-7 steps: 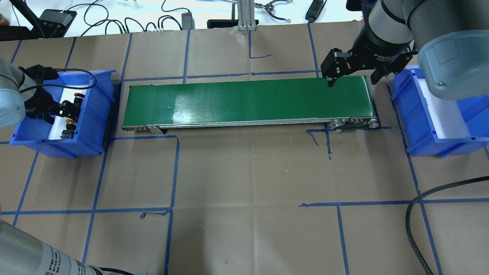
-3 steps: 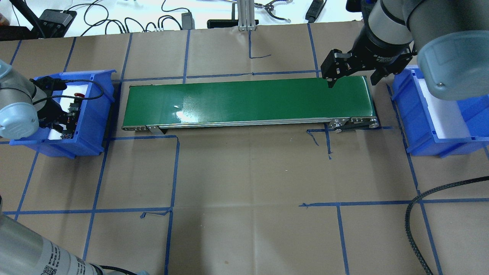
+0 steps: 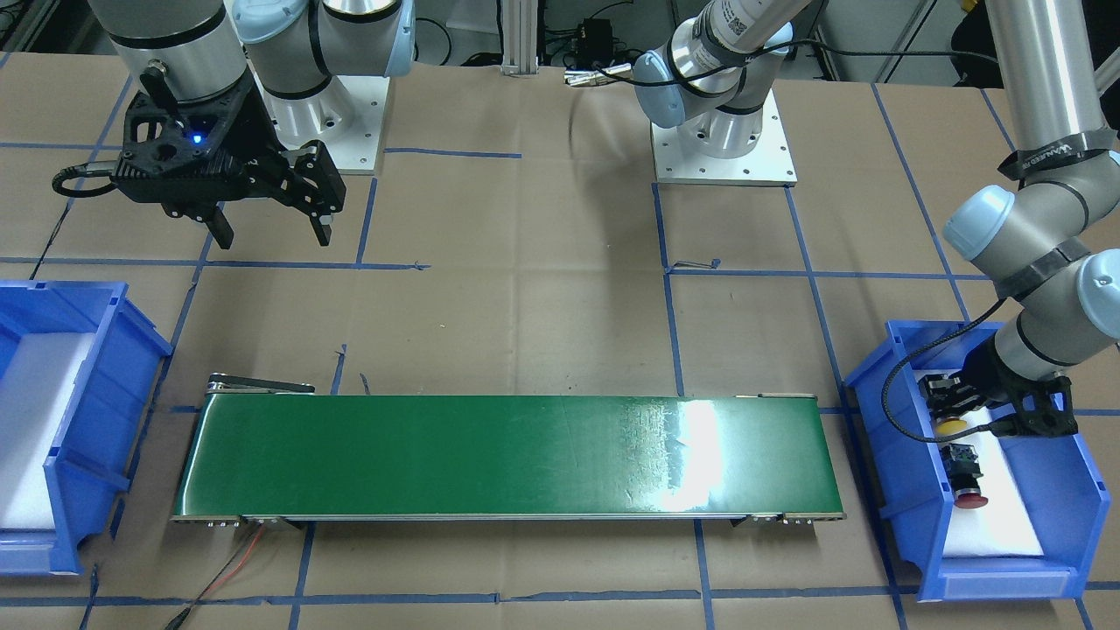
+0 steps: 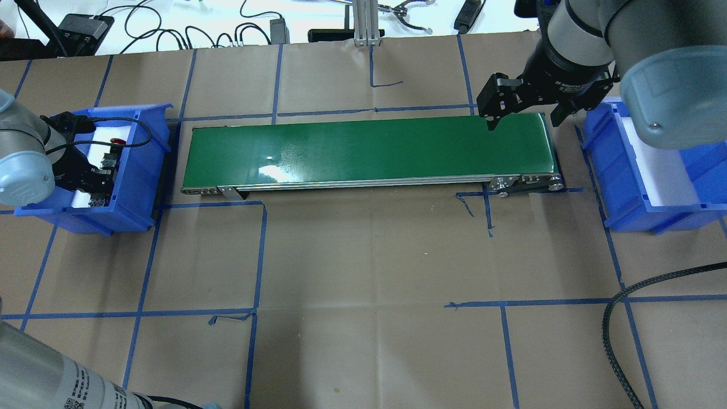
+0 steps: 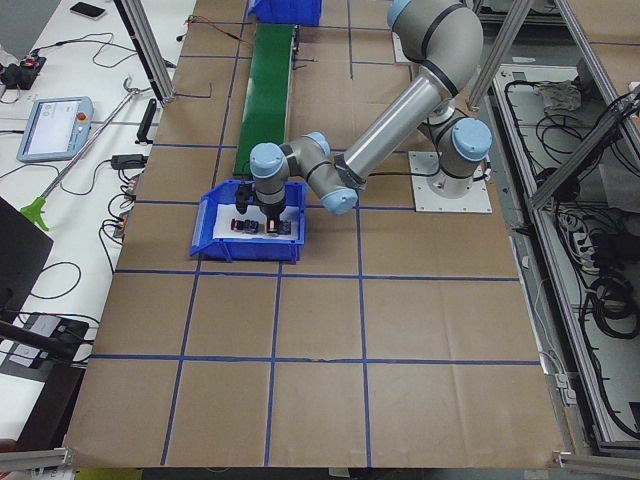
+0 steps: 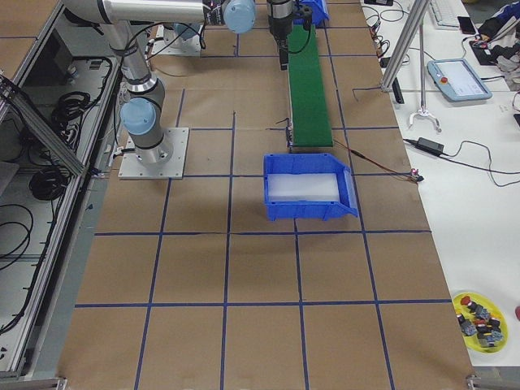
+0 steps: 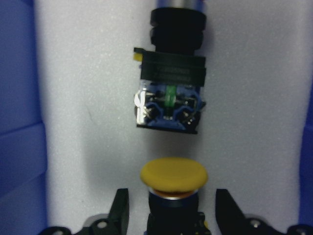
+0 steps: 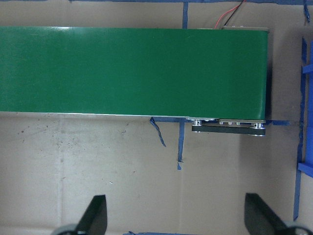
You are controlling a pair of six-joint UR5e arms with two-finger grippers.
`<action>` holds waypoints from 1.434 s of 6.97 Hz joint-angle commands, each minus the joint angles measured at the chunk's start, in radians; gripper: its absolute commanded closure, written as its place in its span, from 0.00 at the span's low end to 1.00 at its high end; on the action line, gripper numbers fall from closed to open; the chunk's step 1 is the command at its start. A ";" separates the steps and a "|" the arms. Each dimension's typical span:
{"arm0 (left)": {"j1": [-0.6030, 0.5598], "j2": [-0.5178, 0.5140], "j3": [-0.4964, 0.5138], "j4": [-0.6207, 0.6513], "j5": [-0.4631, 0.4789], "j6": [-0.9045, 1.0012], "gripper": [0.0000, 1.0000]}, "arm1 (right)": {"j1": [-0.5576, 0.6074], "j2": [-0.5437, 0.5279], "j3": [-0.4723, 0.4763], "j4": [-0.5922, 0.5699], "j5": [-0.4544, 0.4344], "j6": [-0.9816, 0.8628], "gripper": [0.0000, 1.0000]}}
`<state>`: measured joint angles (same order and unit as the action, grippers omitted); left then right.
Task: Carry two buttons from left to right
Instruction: 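Lift the yellow button with the left gripper and place it on the belt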
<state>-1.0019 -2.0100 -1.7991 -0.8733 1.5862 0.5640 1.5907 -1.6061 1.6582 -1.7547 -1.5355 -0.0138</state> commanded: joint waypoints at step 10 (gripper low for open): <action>-0.215 0.089 0.405 -0.549 0.000 -0.132 0.92 | 0.000 0.002 0.003 0.001 0.000 0.000 0.00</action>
<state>-1.1363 -1.9211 -1.3913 -1.4192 1.5865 0.5000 1.5907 -1.6046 1.6601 -1.7544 -1.5357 -0.0138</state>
